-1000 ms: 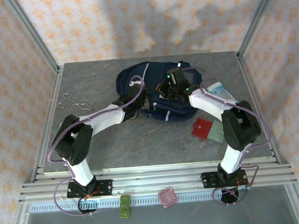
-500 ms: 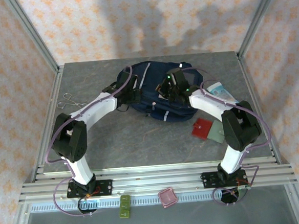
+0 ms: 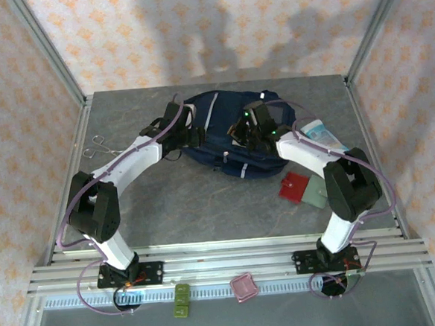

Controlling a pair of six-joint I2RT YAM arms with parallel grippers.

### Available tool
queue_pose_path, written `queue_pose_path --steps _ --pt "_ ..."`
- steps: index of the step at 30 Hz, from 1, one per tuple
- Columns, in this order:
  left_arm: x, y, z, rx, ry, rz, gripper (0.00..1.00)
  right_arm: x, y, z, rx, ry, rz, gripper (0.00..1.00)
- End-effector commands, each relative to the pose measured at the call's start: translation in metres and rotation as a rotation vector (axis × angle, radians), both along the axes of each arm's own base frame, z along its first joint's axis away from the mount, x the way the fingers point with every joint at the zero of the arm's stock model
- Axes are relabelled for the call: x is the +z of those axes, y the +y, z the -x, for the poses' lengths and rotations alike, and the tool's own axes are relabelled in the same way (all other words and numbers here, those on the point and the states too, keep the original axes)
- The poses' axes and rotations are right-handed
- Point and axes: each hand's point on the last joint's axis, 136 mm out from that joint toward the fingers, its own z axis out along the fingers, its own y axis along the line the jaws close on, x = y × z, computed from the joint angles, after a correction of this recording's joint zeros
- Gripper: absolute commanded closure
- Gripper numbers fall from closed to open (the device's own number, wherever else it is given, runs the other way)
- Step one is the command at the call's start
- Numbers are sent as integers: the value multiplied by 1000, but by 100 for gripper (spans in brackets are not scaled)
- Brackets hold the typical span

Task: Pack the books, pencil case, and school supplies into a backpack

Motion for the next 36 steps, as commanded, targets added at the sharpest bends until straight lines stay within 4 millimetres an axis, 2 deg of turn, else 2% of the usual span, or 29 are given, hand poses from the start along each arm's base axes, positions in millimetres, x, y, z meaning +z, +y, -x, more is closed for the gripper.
queue_pose_path --steps 1,9,11,17,20,23,24,25,27,29,36 --pt "6 -2 0 -25 -40 9 49 32 -2 -2 0 -88 -15 100" --pt "-17 4 1 7 -35 -22 55 34 -1 -3 1 -90 -20 100" --pt "-19 3 -1 7 -50 -16 60 34 -1 -3 2 -91 -21 100" --pt "-15 -1 -8 15 -107 9 62 32 0 -1 6 -85 -27 100" --pt "-19 -4 -13 9 -105 7 67 32 1 0 10 -85 -30 100" --pt "-27 -4 -17 9 -88 -17 78 32 1 -1 13 -86 -31 100" --pt "-29 -5 -18 5 -88 -19 91 32 1 0 15 -86 -30 100" --pt "-30 -5 -18 2 -89 -21 100 31 1 0 15 -85 -29 100" --pt "-30 -3 -17 10 -89 -28 100 28 -1 1 13 -82 -14 100" --pt "-28 3 -14 30 -99 -44 100 24 -3 1 11 -78 1 100" --pt "-28 61 -2 208 -71 -202 100 19 -18 -3 -23 -92 91 100"
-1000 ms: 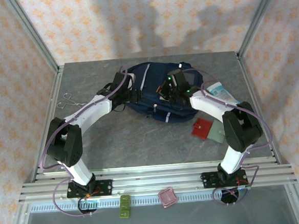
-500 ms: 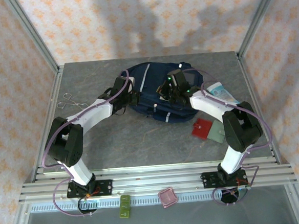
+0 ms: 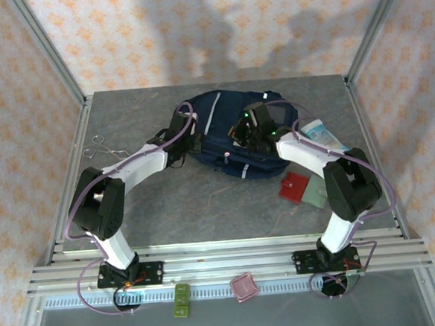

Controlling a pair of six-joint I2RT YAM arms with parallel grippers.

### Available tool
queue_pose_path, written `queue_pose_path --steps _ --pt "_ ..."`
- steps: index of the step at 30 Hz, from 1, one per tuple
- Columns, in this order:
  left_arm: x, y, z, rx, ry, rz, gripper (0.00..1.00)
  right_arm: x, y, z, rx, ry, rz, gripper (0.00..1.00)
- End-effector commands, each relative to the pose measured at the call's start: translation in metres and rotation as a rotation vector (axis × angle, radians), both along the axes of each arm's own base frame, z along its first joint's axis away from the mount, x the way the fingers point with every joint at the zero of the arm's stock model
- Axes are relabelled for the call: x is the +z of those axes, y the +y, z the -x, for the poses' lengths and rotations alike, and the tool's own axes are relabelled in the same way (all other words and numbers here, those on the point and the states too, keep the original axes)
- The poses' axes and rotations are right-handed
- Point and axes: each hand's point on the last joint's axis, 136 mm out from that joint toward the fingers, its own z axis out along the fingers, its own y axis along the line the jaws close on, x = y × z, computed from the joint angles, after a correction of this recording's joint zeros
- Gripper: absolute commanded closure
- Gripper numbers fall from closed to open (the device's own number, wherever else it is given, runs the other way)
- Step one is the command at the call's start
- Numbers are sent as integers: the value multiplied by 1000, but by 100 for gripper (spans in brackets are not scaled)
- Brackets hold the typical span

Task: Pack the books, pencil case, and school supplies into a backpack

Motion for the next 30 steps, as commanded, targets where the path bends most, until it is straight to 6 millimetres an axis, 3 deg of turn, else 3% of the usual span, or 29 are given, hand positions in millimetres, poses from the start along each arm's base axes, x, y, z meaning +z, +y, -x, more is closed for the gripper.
queue_pose_path --steps 1,6,9,14,19,23,26,30 --pt "10 57 5 180 -13 -124 100 22 -17 -7 -37 -80 65 100" --pt "15 55 23 163 -2 -77 100 12 -27 -24 -66 -70 117 100" --pt "10 47 37 119 25 -55 100 18 -33 -36 -89 -89 144 100" --pt "9 12 60 10 40 -11 100 25 -48 -63 -135 -99 172 100" --pt "14 -38 73 -93 37 81 100 23 -55 -85 -141 -78 196 100" --pt "13 -46 70 -78 27 113 100 21 -47 -74 -97 -58 151 97" --pt "13 -48 69 -81 24 122 100 25 -45 -58 -75 -53 106 80" --pt "9 -51 66 -94 35 118 100 27 -39 -35 -45 -38 45 67"
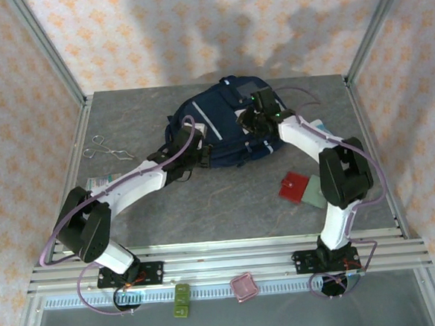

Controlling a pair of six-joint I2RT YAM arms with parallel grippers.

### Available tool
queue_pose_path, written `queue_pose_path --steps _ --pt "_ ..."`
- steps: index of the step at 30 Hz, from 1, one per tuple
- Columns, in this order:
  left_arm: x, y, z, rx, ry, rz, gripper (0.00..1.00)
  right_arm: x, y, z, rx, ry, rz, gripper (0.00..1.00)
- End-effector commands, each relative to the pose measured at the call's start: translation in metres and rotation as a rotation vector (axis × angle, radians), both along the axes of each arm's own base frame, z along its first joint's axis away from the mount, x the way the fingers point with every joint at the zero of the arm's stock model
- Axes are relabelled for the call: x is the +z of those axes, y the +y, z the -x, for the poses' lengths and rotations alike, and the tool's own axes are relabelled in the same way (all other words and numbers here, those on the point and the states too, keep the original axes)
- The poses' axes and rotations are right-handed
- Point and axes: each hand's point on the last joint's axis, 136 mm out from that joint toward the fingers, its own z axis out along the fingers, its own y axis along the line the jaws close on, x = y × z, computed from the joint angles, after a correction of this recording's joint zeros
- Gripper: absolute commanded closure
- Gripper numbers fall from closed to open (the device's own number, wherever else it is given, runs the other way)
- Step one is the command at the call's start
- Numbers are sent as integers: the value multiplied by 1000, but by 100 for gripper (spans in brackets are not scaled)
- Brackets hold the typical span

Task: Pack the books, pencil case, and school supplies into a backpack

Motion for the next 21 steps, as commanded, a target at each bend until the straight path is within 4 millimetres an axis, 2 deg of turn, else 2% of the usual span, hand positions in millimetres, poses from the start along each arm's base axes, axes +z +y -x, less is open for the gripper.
queue_pose_path --steps 1,5,9,14,19,20,21 --pt "-14 -2 3 -5 45 -9 100 29 6 10 15 -63 -77 66" --pt "-23 -1 0 -1 48 -33 100 18 22 23 59 -32 -137 65" --pt "-29 -1 -2 9 50 -32 100 4 35 23 76 11 -145 65" --pt "-24 1 -3 20 28 -27 100 -19 37 25 56 85 -137 65" --pt "-27 2 -4 20 29 -48 100 -23 38 28 53 88 -134 65" --pt "-28 2 -5 17 31 -50 94 -22 38 27 53 87 -135 65" --pt "-29 2 -5 20 34 -54 83 -23 38 27 54 89 -135 65"
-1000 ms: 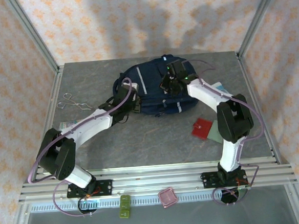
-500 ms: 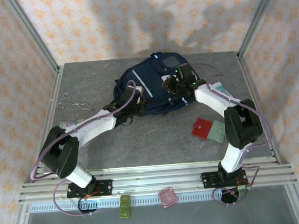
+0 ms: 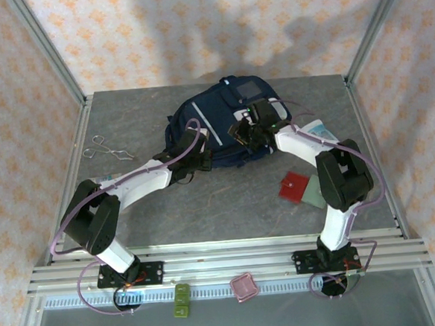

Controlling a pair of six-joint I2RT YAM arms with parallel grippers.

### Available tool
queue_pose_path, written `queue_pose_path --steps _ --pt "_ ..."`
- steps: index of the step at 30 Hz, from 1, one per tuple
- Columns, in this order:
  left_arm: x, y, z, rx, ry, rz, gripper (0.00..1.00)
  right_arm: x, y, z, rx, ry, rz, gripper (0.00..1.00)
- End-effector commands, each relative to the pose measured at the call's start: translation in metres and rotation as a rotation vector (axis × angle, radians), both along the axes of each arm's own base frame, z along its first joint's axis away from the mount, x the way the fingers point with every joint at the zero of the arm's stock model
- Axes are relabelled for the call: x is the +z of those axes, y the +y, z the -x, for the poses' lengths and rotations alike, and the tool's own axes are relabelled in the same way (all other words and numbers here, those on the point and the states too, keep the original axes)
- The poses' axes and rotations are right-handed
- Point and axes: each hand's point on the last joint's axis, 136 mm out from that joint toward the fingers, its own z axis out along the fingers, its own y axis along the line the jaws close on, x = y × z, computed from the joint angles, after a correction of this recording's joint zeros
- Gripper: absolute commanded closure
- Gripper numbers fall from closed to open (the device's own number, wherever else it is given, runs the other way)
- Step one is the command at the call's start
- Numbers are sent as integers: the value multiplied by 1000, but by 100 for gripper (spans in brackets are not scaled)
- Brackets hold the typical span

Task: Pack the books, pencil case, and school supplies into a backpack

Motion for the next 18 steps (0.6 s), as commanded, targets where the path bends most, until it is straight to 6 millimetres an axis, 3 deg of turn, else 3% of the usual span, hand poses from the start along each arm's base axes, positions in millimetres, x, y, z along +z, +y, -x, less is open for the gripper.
queue_pose_path --steps 1,3,7,14,18 --pt "0 1 -6 21 -17 -19 78 3 5 -2 -4 -5 -12 65" --pt "-3 0 -9 23 -14 -23 67 4 5 -2 -4 -10 -11 66" --pt "-11 2 -15 43 -20 -49 56 4 4 -2 -4 -12 -8 66" --pt "-20 2 -26 29 -27 -115 52 6 8 -1 5 -19 -12 67" --pt "-15 -3 -32 13 -48 -113 55 6 8 0 3 -21 -10 68"
